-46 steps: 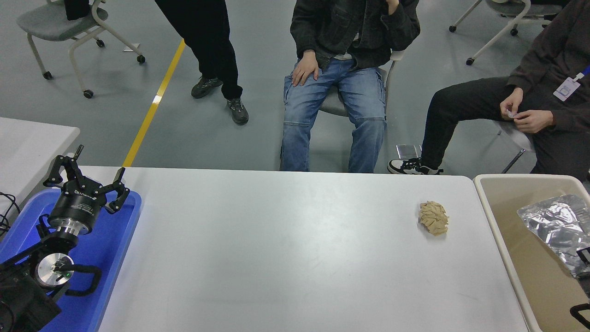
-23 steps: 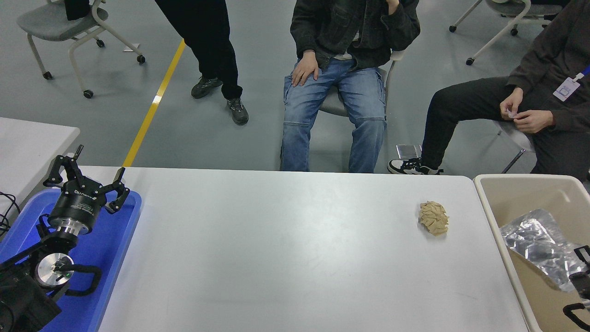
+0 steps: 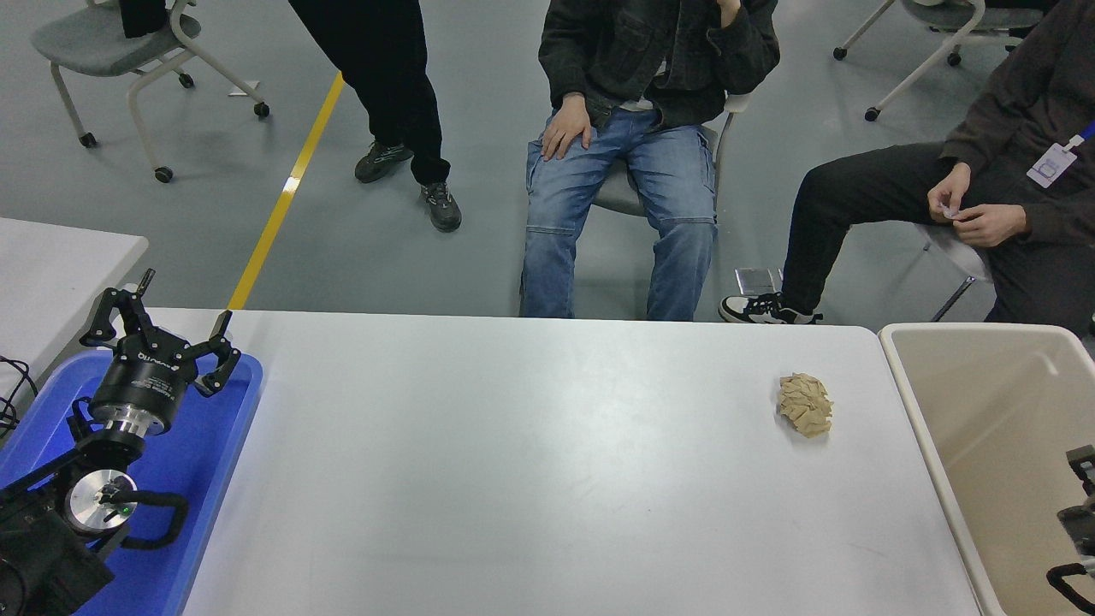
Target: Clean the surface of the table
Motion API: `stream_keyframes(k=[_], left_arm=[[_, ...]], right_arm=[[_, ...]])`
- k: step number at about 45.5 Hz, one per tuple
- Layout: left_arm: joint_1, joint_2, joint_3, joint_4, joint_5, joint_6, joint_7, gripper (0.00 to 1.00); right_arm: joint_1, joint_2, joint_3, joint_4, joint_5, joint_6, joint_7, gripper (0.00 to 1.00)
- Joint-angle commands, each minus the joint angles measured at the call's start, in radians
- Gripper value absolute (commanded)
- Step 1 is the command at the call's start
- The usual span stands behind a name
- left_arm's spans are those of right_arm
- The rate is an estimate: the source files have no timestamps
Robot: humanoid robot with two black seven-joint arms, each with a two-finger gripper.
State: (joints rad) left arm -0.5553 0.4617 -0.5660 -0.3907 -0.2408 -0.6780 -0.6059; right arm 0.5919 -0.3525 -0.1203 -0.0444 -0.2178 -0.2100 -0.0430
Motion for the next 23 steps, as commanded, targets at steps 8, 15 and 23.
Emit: stream_keyframes(k=[8, 15, 23], left_arm=[[0.000, 0.000, 0.000, -0.001, 0.000, 0.000, 0.000, 1.00], [0.000, 0.000, 0.000, 0.001, 0.000, 0.000, 0.000, 1.00], [0.000, 0.000, 0.000, 0.001, 0.000, 0.000, 0.000, 1.00]], right_arm=[[0.011, -0.026, 0.004, 0.000, 0.000, 0.003, 0.000, 0.99], [0.016, -0.074, 0.037, 0.024, 0.006, 0.009, 0.000, 0.99], [0.020, -0.166, 0.256, 0.165, 0.006, 0.032, 0.009, 0.99]])
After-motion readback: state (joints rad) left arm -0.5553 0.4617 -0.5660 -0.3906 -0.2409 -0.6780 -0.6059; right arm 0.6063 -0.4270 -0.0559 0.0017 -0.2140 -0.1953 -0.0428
